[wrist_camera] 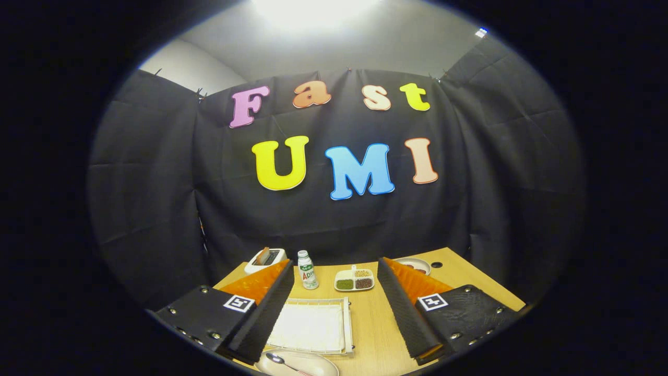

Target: Take the plate from the dish rack, then take the spoon from the basket and place it into the plate.

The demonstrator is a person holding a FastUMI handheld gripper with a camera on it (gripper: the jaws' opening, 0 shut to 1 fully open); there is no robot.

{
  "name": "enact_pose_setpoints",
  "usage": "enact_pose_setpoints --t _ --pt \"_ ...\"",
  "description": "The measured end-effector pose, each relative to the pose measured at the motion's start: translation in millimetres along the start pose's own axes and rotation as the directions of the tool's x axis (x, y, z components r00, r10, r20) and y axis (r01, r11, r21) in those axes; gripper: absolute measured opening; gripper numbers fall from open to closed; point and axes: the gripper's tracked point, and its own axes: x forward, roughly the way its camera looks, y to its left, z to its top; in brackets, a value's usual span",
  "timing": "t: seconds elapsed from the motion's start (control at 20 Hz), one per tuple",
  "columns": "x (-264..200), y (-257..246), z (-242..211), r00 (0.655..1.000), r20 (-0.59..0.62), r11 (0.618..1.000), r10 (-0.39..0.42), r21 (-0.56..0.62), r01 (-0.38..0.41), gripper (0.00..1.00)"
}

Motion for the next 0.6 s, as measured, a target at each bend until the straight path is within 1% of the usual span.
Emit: enact_pose_setpoints --t 0.2,0.4,0.5,0.6 --pt "1.3 -16.0 10.6 0.999 0.035 1.0 -0.019 0.015 0.019 0.99" --pt "4.1 -38.0 18.3 0.997 0.061 0.999 -0.054 -0.005 0.054 0.99" --pt "8.3 -44.0 33.6 0.991 0.132 0.999 -0.029 -0.031 0.033 0.99" --pt "12.2 -60.2 47.0 0.977 0.208 0.997 -0.035 -0.061 0.048 0.98"
